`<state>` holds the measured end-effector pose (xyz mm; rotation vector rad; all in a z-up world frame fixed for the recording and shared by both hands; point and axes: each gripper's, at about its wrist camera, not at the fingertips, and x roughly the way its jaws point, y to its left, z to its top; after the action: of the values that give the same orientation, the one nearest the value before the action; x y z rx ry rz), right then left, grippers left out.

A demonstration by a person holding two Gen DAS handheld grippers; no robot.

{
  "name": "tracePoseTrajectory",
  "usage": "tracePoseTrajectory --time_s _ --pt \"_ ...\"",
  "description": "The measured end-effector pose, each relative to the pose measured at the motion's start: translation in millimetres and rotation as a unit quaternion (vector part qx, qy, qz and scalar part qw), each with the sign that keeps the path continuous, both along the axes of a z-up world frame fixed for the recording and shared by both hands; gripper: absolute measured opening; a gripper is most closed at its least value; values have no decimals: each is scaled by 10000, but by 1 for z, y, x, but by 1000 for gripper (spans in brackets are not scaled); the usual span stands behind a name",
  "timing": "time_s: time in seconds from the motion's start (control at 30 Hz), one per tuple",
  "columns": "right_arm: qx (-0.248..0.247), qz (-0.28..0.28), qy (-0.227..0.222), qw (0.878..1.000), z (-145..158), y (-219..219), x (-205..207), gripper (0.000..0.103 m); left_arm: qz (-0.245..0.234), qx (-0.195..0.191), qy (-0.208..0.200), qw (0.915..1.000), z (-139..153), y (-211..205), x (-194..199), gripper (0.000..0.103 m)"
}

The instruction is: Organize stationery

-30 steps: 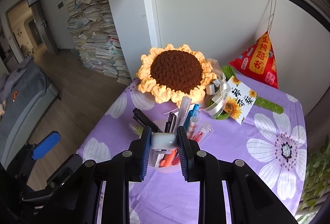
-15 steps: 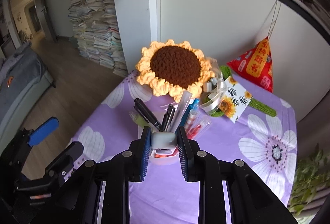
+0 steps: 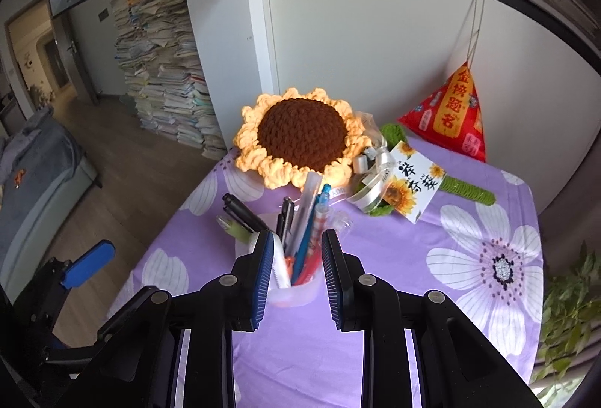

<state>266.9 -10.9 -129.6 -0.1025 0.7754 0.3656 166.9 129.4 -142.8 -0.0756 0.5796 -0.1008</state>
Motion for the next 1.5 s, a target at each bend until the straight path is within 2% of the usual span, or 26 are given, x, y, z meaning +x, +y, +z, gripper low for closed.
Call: tracePoseTrajectory --time_s 0.23,0.53,0.67,0.93,0.97,1.03,1.07,1.5 --pt "72 -258 47 9996 -4 -30 -11 27 -201 101 -75 9997 7 -19 -4 76" --pt "202 -485 -121 9985 0 -59 -39 28 -356 171 -147 9991 17 -42 -15 81" --pt "224 -611 -202 9977 -3 -74 -59 40 -455 244 -183 9985 20 -55 -21 83" --pt "311 -1074 -400 9929 2 -117 -102 43 -666 293 -190 9972 30 -88 -37 85" --pt "325 -1183 -454 9914 3 -123 -108 47 -689 307 -193 9970 31 -92 -39 85" --pt "390 -1360 -576 9883 5 -132 -119 69 -729 370 -179 9965 33 -102 -46 86" --pt "446 -1448 -669 9862 7 -137 -125 71 -745 395 -172 9963 34 -105 -49 87" --pt "580 -1659 -939 9799 11 -166 -184 72 -678 515 -208 9962 46 -129 -100 95"
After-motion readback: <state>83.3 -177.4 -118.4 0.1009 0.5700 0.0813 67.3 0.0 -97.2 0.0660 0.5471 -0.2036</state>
